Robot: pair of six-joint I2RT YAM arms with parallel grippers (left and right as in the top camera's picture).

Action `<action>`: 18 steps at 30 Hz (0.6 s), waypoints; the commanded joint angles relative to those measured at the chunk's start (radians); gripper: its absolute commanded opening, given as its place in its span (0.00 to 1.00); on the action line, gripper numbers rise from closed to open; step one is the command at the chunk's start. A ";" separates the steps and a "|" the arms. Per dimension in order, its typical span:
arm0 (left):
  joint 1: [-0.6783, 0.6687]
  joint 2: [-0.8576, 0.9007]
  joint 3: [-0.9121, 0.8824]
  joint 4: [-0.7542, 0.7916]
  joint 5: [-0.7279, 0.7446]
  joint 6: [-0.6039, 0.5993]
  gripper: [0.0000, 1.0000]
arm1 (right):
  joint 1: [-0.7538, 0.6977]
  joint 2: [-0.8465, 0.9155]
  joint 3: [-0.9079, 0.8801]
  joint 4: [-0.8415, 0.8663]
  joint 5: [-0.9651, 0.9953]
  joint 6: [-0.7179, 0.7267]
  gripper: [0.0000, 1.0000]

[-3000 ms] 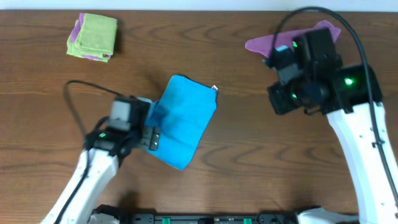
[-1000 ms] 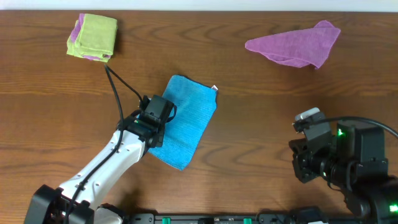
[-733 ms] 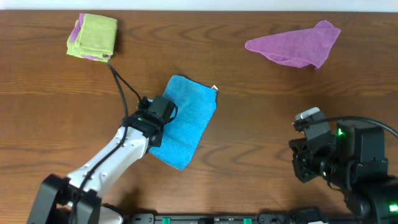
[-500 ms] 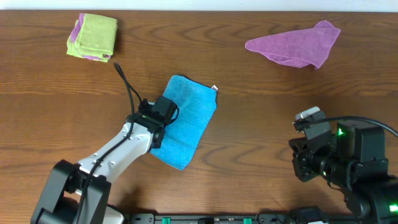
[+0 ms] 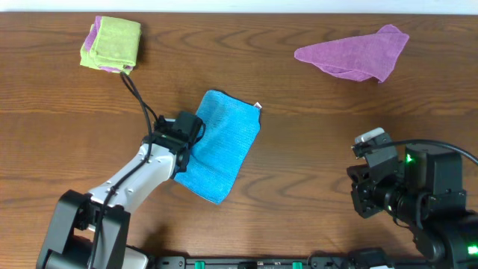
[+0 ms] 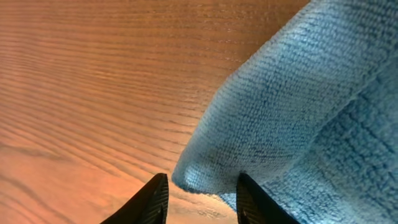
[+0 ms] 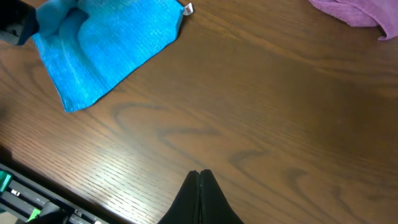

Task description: Fold the cloth

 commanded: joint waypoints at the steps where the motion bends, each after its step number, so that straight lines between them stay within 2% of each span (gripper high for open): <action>1: 0.004 0.009 0.016 -0.001 0.058 -0.010 0.33 | -0.006 -0.005 -0.006 0.004 0.004 0.011 0.02; 4: 0.003 0.009 0.016 -0.003 0.108 -0.010 0.31 | -0.006 -0.005 -0.006 0.004 0.008 0.011 0.02; 10: 0.010 0.009 0.016 0.024 0.090 0.005 0.31 | -0.006 -0.005 -0.006 0.007 0.018 0.011 0.01; 15: 0.028 0.009 0.016 0.040 0.085 0.005 0.11 | -0.006 -0.005 -0.006 0.006 0.018 0.011 0.01; 18: 0.056 0.009 0.016 0.044 0.085 0.005 0.06 | -0.006 -0.005 -0.006 0.006 0.019 0.011 0.01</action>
